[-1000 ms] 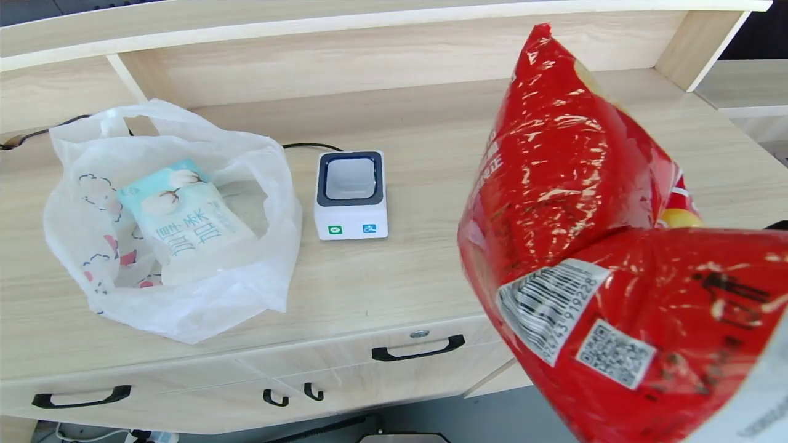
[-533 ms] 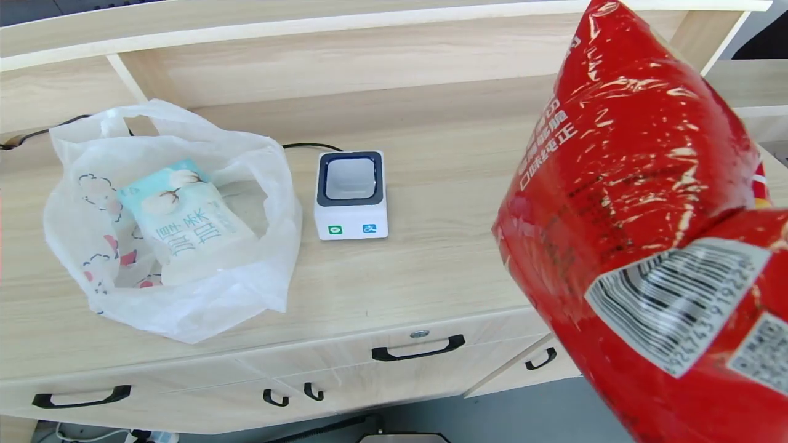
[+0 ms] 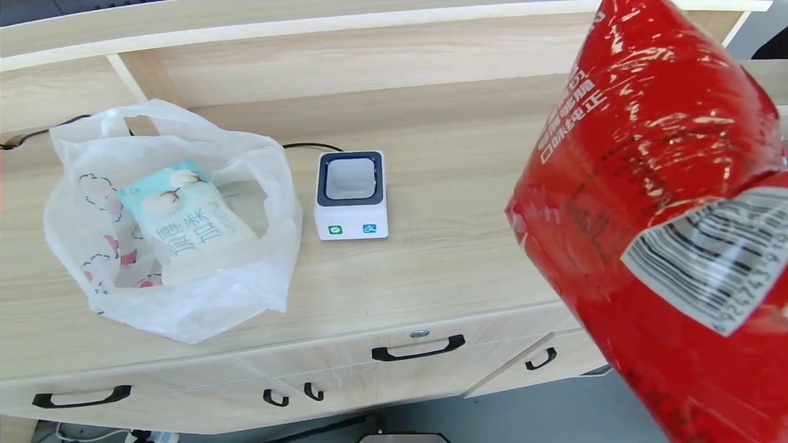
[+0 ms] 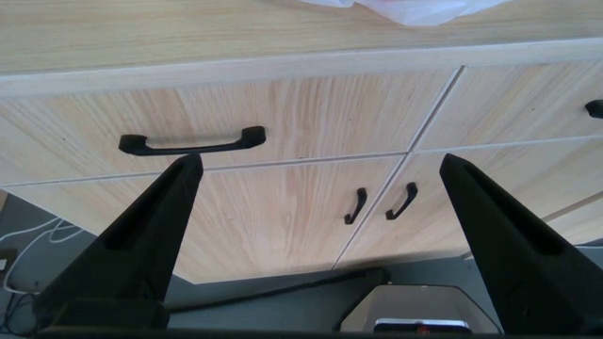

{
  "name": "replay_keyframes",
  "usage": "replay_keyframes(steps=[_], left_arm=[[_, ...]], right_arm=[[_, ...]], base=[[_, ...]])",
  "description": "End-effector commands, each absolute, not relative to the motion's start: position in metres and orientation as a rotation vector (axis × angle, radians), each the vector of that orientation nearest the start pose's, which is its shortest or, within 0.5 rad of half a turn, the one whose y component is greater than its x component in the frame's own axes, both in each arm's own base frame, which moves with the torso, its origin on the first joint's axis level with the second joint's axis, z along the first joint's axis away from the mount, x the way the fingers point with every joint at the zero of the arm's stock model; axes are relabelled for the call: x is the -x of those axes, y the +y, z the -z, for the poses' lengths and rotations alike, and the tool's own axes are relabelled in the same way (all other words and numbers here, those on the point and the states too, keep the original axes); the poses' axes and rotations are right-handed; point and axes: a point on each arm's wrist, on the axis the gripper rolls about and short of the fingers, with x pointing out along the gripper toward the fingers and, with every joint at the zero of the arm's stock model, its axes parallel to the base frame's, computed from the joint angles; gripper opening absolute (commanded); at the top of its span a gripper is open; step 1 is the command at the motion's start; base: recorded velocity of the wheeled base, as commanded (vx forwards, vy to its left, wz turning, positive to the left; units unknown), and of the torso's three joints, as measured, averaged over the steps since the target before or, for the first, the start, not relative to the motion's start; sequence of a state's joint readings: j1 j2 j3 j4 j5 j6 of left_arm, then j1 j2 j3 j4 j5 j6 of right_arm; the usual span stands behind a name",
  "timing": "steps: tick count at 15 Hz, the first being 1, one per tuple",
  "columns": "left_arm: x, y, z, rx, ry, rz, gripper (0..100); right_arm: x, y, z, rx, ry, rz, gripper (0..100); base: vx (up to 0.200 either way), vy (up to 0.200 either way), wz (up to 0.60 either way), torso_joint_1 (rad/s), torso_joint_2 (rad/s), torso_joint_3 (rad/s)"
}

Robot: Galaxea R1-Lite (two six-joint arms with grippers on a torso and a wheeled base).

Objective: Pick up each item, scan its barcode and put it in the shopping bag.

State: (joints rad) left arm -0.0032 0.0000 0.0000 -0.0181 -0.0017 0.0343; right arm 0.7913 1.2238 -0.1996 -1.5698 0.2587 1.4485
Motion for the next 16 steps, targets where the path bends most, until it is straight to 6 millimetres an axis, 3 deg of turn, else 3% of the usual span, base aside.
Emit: replay_keyframes(steps=[1, 4, 7, 9, 12, 15, 16], left_arm=[[0.023, 0.000, -0.077, -0.034, -0.018, 0.004, 100], [0.023, 0.000, -0.077, -0.032, -0.018, 0.004, 100], [0.023, 0.000, -0.077, -0.032, -0.017, 0.004, 100], [0.023, 0.000, -0.077, -0.031, -0.017, 0.003, 100], [0.023, 0.000, -0.077, -0.032, -0.015, 0.004, 100], [0.023, 0.000, -0.077, -0.031, -0.018, 0.004, 100], [0.023, 0.000, -0.077, -0.031, -0.015, 0.004, 100]], right_arm=[[-0.099, 0.101, -0.220, -1.398, 0.278, -1.207, 0], [-0.107, 0.089, -0.205, -1.179, 0.185, -1.130, 0], [-0.113, 0.080, -0.162, -0.744, 0.175, -1.007, 0], [-0.126, 0.081, -0.158, -0.503, 0.122, -0.944, 0], [-0.169, 0.101, -0.191, -0.217, -0.109, -0.828, 0], [-0.200, 0.111, -0.235, -0.100, -0.312, -0.671, 0], [-0.211, 0.111, -0.266, -0.053, -0.406, -0.525, 0]], base=[[0.000, 0.000, 0.00, 0.000, 0.00, 0.000], [0.000, 0.000, 0.00, 0.000, 0.00, 0.000], [0.000, 0.000, 0.00, 0.000, 0.00, 0.000], [0.000, 0.000, 0.00, 0.000, 0.00, 0.000], [0.000, 0.000, 0.00, 0.000, 0.00, 0.000], [0.000, 0.000, 0.00, 0.000, 0.00, 0.000], [0.000, 0.000, 0.00, 0.000, 0.00, 0.000]])
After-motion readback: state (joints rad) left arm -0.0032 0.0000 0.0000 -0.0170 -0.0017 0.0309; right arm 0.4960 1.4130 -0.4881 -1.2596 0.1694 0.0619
